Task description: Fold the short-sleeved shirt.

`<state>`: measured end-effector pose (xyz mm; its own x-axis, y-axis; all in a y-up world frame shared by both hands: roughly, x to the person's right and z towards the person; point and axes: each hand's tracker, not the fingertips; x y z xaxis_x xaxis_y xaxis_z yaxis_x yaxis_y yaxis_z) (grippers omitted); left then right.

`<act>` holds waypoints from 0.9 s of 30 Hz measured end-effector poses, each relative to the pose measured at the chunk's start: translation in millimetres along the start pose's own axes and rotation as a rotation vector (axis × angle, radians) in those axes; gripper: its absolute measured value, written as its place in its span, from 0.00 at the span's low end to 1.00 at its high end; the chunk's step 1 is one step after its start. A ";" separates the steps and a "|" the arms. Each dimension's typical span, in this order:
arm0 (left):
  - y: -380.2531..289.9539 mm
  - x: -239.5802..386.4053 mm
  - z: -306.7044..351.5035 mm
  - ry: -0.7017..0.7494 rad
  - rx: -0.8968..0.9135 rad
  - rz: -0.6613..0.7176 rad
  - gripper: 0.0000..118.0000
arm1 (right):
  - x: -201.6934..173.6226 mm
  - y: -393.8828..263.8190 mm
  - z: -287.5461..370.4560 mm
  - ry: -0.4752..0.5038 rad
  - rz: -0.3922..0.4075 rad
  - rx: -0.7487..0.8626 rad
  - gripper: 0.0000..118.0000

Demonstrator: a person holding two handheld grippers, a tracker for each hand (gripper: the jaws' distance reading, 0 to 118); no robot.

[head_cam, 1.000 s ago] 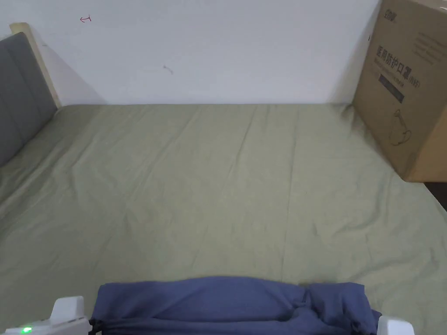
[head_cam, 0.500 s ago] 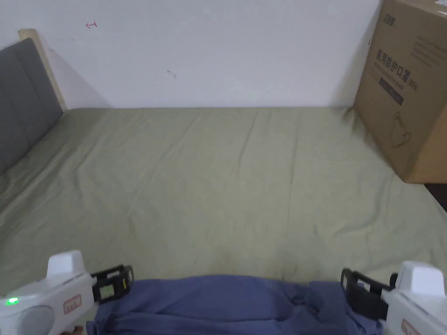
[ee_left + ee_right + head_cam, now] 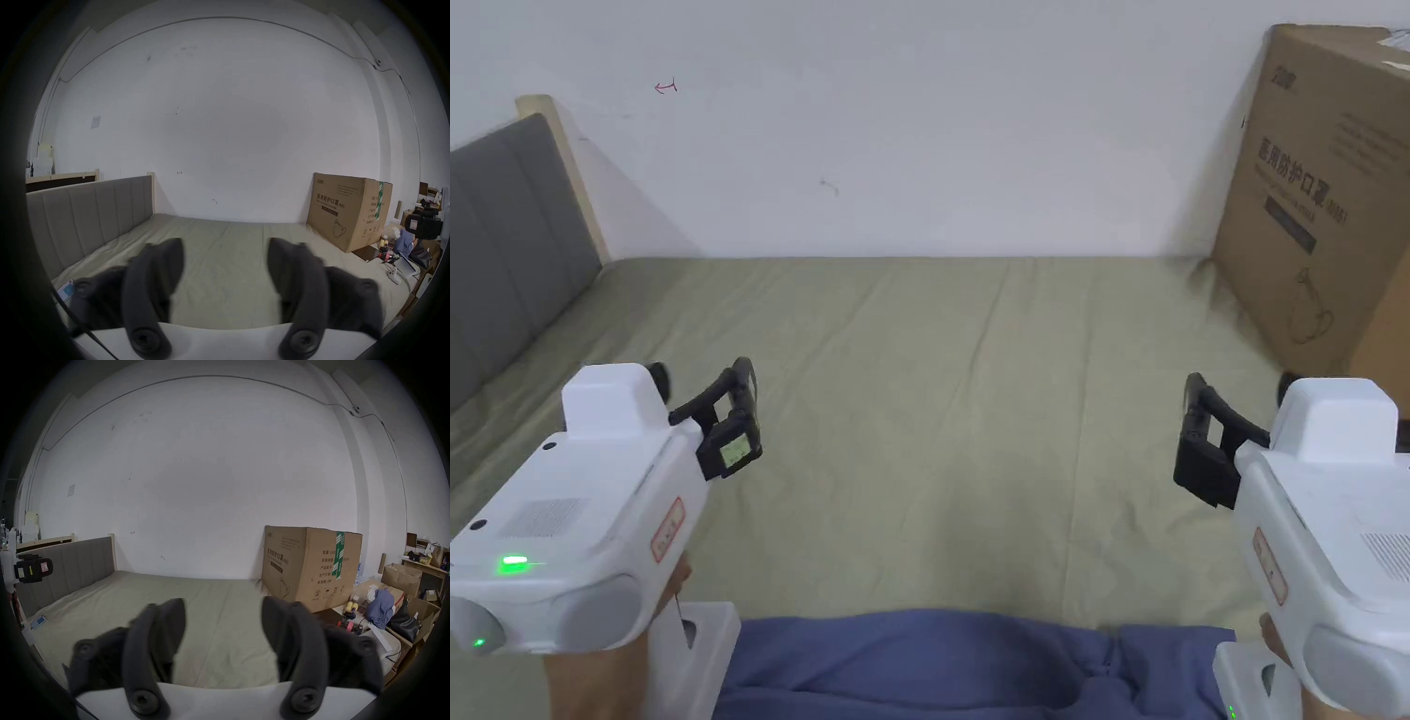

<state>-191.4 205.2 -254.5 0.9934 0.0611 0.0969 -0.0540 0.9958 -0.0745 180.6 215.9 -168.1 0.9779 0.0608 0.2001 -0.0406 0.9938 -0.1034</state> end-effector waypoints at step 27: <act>-171.3 -186.8 -67.1 -0.180 -0.864 0.582 0.01 | -16.2 -32.2 -38.5 0.016 0.038 -0.120 0.00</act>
<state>-360.9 18.6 -326.5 0.8043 0.5928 -0.0407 -0.3566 0.4268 -0.8311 174.0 179.3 -205.5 0.9792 0.0962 0.1787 -0.0541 0.9724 -0.2269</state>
